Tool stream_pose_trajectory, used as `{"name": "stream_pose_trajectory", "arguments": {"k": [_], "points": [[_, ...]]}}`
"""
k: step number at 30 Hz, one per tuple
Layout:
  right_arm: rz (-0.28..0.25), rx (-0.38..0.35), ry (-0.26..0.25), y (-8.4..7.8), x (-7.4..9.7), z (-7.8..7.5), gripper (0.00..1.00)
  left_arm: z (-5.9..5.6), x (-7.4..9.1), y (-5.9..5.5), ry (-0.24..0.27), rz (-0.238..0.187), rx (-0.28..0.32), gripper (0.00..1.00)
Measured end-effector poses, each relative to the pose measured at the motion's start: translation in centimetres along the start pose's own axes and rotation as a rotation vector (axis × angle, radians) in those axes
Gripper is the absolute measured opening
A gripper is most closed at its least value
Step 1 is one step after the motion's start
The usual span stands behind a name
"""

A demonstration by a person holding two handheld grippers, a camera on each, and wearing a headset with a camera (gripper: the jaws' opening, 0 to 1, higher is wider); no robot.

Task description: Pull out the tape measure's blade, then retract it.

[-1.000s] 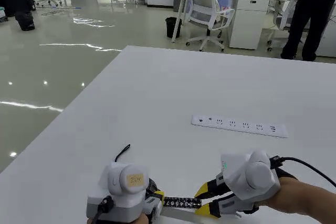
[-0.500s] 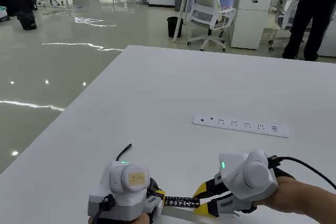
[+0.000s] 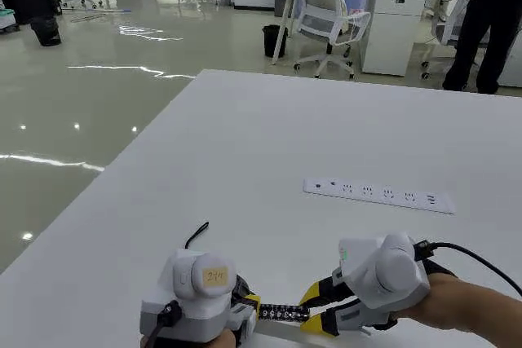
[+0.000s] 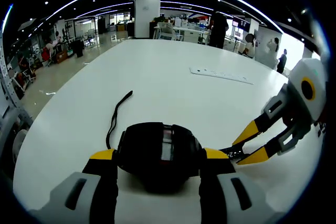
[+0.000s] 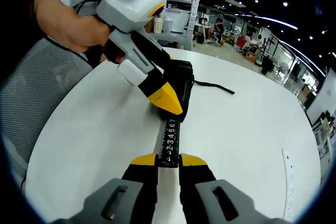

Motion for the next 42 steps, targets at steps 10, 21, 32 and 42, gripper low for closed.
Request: {"name": "stream_pose_trajectory", "arguments": {"k": [10, 21, 32, 42], "points": [[-0.004, 0.002, 0.003, 0.2, -0.4, 0.0, 0.15, 0.0, 0.0, 0.0, 0.000, 0.000, 0.003, 0.59], [-0.006, 0.002, 0.005, 0.4, -0.8, 0.1, 0.15, 0.1, 0.1, -0.1, 0.001, -0.001, 0.005, 0.59], [-0.006, 0.002, 0.004, 0.7, -1.0, 0.1, 0.15, 0.1, 0.1, 0.0, -0.001, 0.000, 0.008, 0.59], [-0.004, -0.001, 0.005, 0.6, -1.4, 0.1, 0.15, 0.2, 0.1, 0.1, -0.003, 0.001, 0.006, 0.59]]}}
Point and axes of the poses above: the centre of the closed fingertips' face, and the gripper's own axes: x roughly backward along the fingers, z roughly to its left, y roughly out of its top, the point moved 3 cm from there along x, roughly backward along the fingers, and after that the axes turned 12 degrees about -y, right-handed, at the moved point
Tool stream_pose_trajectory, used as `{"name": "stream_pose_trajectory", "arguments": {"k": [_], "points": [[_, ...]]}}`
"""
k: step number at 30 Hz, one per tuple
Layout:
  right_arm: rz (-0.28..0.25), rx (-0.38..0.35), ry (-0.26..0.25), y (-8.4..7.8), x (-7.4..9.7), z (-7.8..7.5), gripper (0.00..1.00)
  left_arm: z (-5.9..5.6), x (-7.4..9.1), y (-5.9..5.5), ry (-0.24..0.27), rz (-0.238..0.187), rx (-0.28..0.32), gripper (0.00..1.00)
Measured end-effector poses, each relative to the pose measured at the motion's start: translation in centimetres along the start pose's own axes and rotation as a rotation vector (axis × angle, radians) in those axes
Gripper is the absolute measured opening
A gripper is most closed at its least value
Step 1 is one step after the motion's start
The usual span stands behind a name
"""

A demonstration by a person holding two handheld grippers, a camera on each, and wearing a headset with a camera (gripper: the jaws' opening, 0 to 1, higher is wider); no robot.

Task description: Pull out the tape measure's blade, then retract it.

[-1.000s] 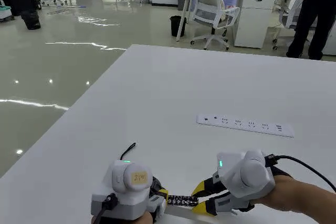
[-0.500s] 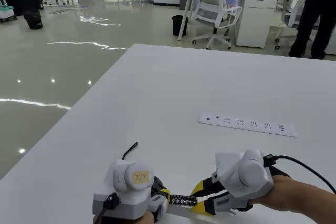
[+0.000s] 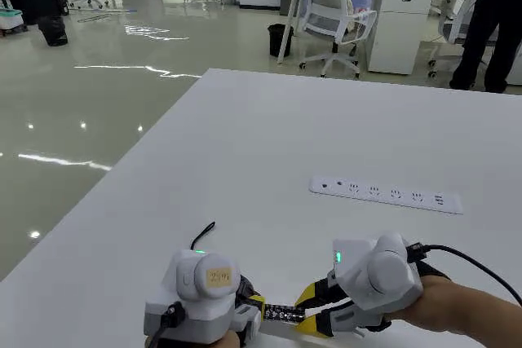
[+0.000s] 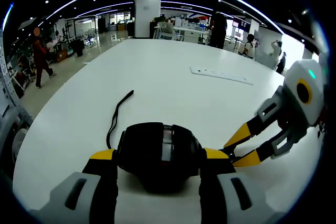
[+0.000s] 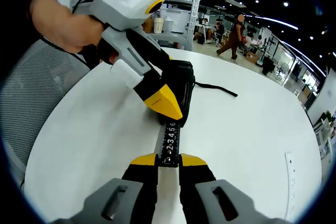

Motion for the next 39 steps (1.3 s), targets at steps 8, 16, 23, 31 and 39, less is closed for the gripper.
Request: {"name": "stream_pose_trajectory", "arguments": {"k": [8, 16, 23, 31, 39], "points": [[-0.002, 0.007, 0.001, 0.2, -0.2, 0.0, 0.15, 0.1, 0.0, 0.0, -0.001, 0.001, 0.002, 0.59], [0.000, 0.008, 0.002, 0.4, -0.4, 0.0, 0.15, 0.1, 0.0, 0.0, -0.002, 0.001, 0.003, 0.59], [0.000, 0.011, 0.003, 0.5, -0.6, 0.0, 0.15, 0.1, 0.0, 0.0, -0.002, 0.001, 0.006, 0.59], [0.002, 0.015, 0.004, 0.7, -0.8, 0.0, 0.15, 0.1, 0.0, 0.0, -0.001, 0.001, 0.010, 0.59], [0.003, 0.014, 0.006, 0.9, -1.1, 0.1, 0.14, 0.1, 0.1, 0.0, -0.003, 0.001, 0.013, 0.59]]}}
Point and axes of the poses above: the centre of the closed fingertips' face, and the gripper's own axes: x roughly backward along the fingers, z roughly to its left, y roughly out of its top, the point moved 3 cm from there along x, roughly backward along the fingers, and after that the axes turned 12 degrees about -y, right-handed, at the moved point
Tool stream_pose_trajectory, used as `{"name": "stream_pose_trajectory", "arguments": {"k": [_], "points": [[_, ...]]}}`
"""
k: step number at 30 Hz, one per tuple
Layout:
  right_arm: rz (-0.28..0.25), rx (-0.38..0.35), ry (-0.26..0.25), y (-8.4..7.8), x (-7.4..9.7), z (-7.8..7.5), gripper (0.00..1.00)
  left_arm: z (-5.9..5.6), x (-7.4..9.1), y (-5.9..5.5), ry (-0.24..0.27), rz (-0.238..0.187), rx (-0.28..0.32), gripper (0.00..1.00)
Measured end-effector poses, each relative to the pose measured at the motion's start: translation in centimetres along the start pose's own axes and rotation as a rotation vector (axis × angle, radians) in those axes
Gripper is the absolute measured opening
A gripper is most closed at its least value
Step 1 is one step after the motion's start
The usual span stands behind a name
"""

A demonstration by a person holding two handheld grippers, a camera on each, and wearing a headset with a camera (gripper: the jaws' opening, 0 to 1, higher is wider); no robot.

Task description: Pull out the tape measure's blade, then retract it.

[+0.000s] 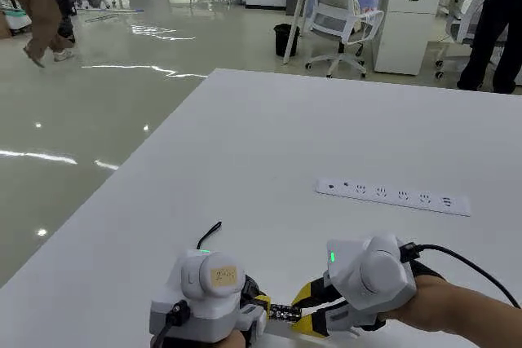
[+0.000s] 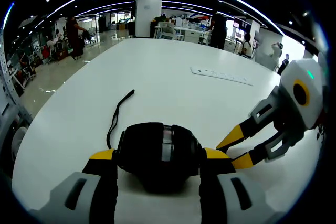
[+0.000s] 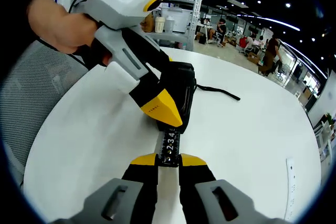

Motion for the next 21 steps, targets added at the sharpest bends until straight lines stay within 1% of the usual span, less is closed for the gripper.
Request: {"name": "stream_pose_trajectory", "arguments": {"k": [21], "points": [[0.001, 0.004, 0.004, 0.52, -0.89, -0.05, 0.14, 0.05, 0.11, -0.08, 0.000, 0.002, 0.001, 0.59]]}}
Point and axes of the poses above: the centre of the closed fingertips' face, and the gripper's own axes: x roughly backward along the fingers, z roughly to its left, y roughly out of its top, the point moved 3 cm from there along x, roughly backward along the fingers, and after that the axes turned 12 degrees about -y, right-handed, at the moved point
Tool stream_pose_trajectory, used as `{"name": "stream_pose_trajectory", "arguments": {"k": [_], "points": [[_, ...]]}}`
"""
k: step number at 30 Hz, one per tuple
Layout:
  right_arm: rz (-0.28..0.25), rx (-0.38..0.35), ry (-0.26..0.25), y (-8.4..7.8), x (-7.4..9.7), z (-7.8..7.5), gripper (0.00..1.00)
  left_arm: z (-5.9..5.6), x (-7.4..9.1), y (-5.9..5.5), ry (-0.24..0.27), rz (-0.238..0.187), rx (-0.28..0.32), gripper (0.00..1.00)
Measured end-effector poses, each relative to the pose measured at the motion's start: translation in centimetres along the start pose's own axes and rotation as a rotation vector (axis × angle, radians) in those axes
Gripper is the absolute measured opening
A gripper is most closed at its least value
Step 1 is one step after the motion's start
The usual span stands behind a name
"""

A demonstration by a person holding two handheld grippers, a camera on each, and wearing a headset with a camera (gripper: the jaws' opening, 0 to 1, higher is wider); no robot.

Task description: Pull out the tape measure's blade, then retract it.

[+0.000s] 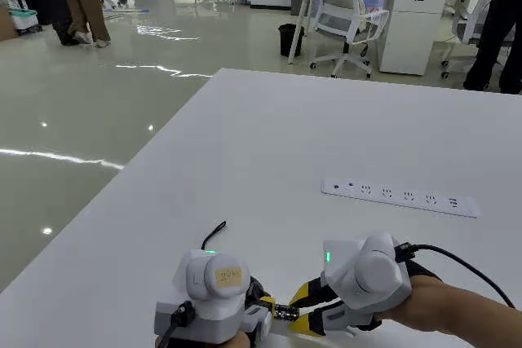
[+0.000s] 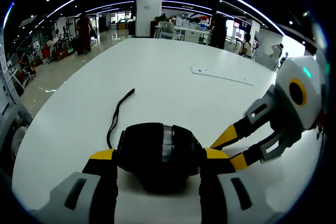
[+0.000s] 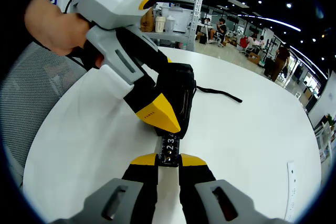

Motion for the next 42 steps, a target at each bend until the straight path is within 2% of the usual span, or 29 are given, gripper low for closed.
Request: {"name": "stream_pose_trajectory", "arguments": {"k": [42], "points": [[0.002, -0.014, -0.006, 0.9, -1.3, 0.2, 0.14, -0.1, -0.1, 0.1, -0.001, 0.005, -0.015, 0.59]]}}
Point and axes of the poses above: the centre of the closed fingertips' face, and the gripper's own axes: x roughly backward along the fingers, z roughly to its left, y roughly out of its top, the point moved 3 cm from there along x, roughly backward along the fingers, and after that the axes turned 12 degrees about -y, right-handed, at the moved point
